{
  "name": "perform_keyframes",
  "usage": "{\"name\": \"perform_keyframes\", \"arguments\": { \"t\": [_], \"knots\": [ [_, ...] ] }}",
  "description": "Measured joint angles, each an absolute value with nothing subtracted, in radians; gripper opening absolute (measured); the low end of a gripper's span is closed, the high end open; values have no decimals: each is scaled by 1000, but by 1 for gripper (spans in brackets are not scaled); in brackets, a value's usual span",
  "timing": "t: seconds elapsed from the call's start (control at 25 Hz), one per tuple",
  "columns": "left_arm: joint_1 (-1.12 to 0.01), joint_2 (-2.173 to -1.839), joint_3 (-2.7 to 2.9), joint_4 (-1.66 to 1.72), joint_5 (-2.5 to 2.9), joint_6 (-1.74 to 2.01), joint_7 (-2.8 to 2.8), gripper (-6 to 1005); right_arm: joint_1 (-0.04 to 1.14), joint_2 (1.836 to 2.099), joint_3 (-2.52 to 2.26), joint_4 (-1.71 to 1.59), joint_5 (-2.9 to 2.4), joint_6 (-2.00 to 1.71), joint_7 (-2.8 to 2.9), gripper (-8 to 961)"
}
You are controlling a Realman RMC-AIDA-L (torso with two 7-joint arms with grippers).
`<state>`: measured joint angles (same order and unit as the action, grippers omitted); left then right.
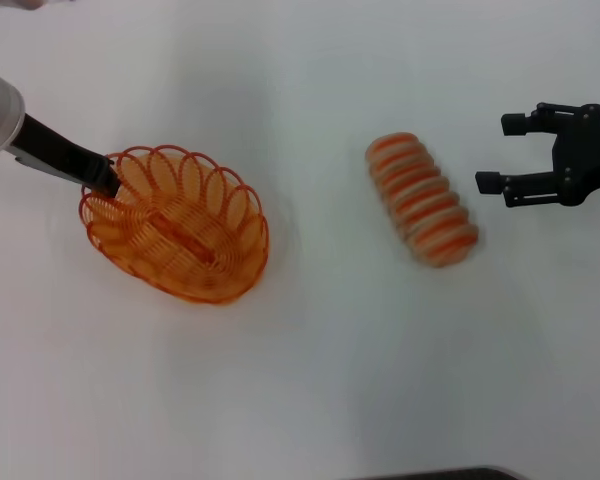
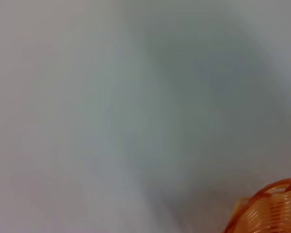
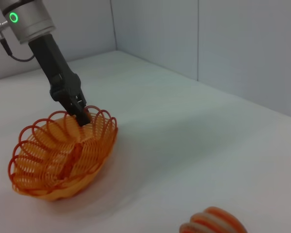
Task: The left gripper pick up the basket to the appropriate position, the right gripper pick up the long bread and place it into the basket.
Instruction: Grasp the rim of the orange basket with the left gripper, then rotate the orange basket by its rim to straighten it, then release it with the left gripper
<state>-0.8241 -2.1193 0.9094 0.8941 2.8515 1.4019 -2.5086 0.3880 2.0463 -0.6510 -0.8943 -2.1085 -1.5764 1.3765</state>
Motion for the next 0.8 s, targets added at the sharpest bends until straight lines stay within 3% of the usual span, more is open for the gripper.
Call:
{"name": "perform_keyframes", "arguments": {
  "t": [0.4,0.8],
  "knots": [
    [-838,-2121,866,939,2813,1490,-2697,110,405,2046,-552,-894,-2069,-1577,1380,916],
    [-792,-2158,752,936,2684,1476,-2782,93,436,2048,-493,-892,-2042,-1561,1388,916]
  ]
}}
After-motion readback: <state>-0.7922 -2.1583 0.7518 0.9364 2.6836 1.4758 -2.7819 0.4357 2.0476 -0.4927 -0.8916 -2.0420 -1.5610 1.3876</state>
